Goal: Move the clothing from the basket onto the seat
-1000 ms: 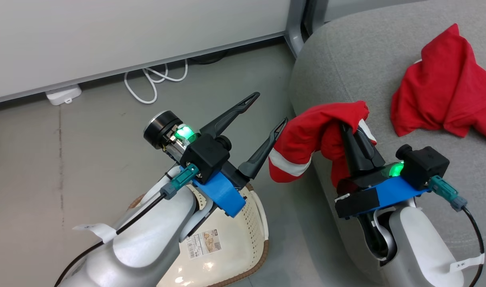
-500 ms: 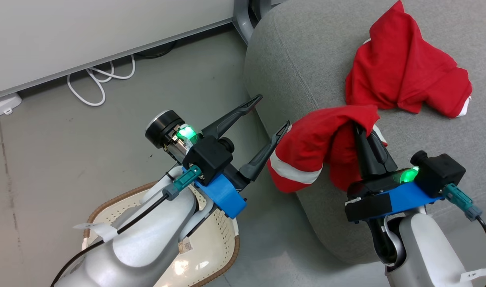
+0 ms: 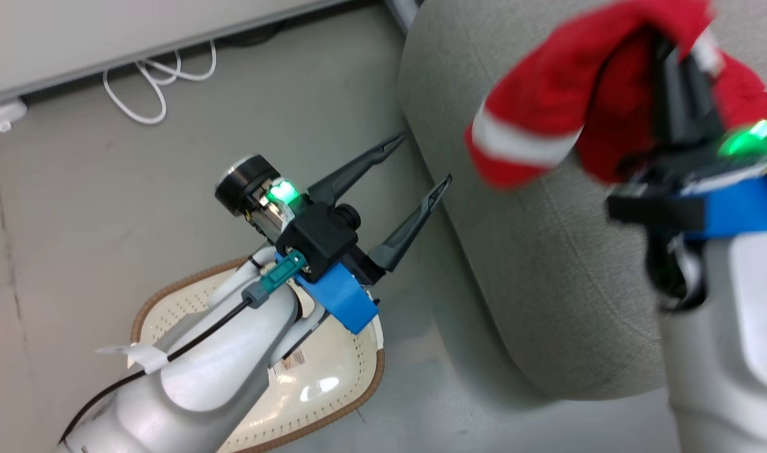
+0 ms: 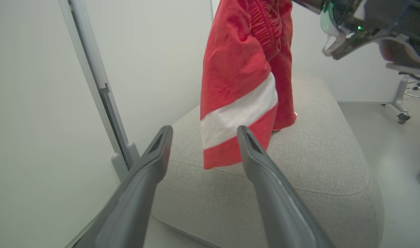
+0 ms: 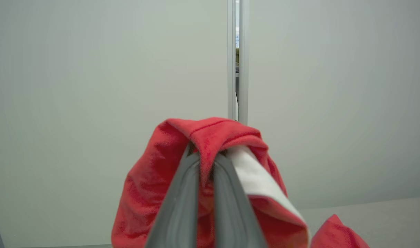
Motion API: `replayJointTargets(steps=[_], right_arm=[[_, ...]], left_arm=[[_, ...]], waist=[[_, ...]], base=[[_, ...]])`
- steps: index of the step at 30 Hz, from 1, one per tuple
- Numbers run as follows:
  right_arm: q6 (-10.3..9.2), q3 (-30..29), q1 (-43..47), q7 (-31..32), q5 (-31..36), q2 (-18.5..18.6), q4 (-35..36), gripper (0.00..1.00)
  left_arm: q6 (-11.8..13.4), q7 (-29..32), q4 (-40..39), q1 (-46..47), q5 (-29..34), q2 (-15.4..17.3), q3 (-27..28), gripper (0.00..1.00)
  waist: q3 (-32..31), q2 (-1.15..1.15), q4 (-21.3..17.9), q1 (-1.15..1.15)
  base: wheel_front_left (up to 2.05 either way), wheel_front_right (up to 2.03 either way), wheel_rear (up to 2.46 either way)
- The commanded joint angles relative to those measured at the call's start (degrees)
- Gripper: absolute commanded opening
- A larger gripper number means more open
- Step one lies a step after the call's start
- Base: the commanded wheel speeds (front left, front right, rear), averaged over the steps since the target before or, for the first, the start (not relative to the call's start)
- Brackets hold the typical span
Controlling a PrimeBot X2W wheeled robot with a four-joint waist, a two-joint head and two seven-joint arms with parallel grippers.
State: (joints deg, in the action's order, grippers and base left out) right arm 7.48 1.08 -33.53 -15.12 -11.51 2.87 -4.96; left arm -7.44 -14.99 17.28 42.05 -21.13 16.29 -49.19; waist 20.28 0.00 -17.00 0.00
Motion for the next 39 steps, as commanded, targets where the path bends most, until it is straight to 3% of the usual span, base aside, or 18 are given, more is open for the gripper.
replayJointTargets(steps=[1,5,12,21,25,29,39], right_arm=[[0.03,-0.84,-2.34,-0.03,0.63,0.03,0.73,0.0],[0.03,-5.52,-10.68,-0.03,3.87,0.17,3.43,0.0],[0.03,-12.91,-23.06,-0.03,7.64,5.72,5.08,0.0],[0.02,-22.68,-30.45,-0.03,7.07,17.66,-4.1,0.0],[0.03,-25.28,-30.33,-0.03,7.35,20.6,-9.5,0.0],[0.02,-26.68,-28.23,-0.04,7.57,20.31,-14.44,0.0],[0.02,-29.63,-21.4,-0.03,7.84,14.78,-23.08,0.0]], left_arm=[[-0.06,-0.18,-0.33,0.98,0.21,0.56,0.22,1.0],[-0.06,0.1,-1.43,2.38,0.52,1.54,0.02,1.0],[-0.07,0.46,-3.43,5.08,1.28,3.58,-0.67,1.0],[-0.07,0.9,-5.46,7.11,2.04,6.15,-0.9,1.0],[-0.07,1.01,-5.98,7.55,2.09,6.71,-1.09,1.0],[-0.07,0.97,-6.27,7.99,2.04,7.21,-1.22,1.0],[0.19,0.9,-6.51,8.67,1.8,7.22,-1.63,1.0]], waist=[[2.36,0.0,1.14,0.0],[6.52,0.0,2.2,0.0],[13.43,0.0,3.38,0.0],[19.43,0.0,3.73,0.0],[20.74,0.0,3.84,0.0],[21.39,0.0,3.85,0.0],[21.88,0.0,4.34,0.0]], base=[[0.0,0.0,0.0],[0.0,0.0,0.0],[0.0,0.0,0.0],[0.0,0.0,0.0],[0.0,0.0,0.0],[0.0,0.0,0.0],[0.0,0.0,0.0]])
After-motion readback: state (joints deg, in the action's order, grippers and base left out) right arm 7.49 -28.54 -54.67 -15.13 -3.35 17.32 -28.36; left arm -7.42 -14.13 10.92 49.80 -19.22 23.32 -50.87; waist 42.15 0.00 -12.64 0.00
